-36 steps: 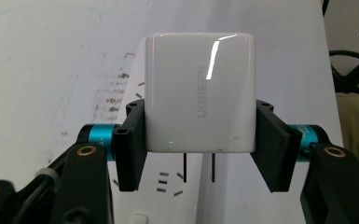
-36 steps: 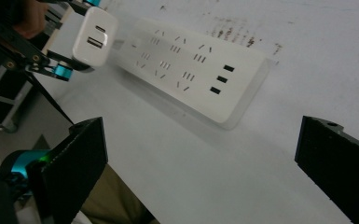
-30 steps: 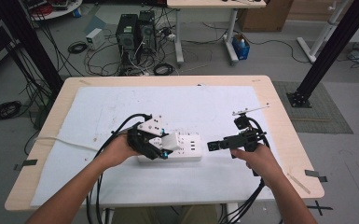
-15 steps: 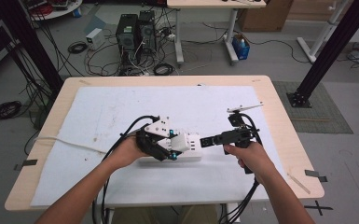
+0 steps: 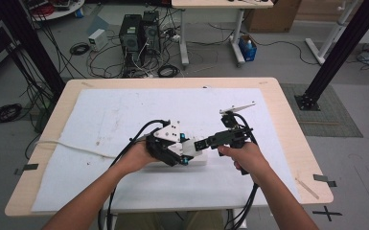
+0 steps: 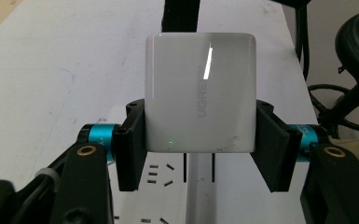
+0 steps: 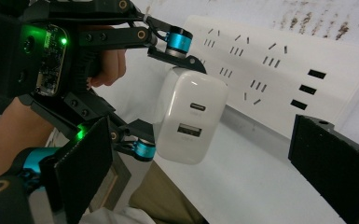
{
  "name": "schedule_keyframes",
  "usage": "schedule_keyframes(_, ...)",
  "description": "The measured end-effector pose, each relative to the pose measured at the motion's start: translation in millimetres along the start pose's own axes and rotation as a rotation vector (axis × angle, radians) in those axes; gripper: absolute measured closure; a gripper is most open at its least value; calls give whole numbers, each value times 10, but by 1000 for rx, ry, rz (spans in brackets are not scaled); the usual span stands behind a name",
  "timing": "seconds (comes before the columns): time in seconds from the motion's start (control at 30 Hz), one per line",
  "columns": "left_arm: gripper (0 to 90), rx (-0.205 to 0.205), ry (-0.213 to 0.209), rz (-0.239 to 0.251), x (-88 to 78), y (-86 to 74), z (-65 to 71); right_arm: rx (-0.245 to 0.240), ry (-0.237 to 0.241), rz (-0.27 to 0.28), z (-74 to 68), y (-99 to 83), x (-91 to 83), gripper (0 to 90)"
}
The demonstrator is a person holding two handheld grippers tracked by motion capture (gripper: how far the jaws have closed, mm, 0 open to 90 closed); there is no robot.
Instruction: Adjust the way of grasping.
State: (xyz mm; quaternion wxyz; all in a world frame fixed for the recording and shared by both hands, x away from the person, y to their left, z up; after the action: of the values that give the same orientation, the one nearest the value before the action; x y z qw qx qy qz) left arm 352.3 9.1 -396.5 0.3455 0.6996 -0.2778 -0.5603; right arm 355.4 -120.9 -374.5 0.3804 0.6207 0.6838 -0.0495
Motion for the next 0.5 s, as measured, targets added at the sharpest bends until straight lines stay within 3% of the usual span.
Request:
schedule_keyframes(0.23, 427, 15, 5, 6, 8, 19, 2, 22, 0, -6, 6, 33, 61, 78)
schedule_keyframes(0.3, 426, 14, 7, 9, 24, 25, 12, 40, 13, -24, -5, 33, 86, 175)
schedule_keyframes(0.43, 427, 22, 8, 5, 46, 26, 20, 56, 25, -31, -7, 43, 135, 183)
schedule_keyframes(0.5, 427, 25, 9, 8, 47, 32, 22, 68, 32, -35, -11, 43, 143, 252)
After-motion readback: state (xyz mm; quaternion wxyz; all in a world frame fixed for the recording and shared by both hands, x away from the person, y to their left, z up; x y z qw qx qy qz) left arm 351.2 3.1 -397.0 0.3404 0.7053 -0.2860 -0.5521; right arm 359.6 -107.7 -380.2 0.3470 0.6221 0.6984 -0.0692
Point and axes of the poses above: each handheld gripper's, and its own axes: x roughly forward along the jaws, y roughly out of its top, z roughly to its right, the point moved 7 cm from there along x, roughly forward along the jaws, and after that the axes turned 4 degrees about y, right-handed, at the moved point
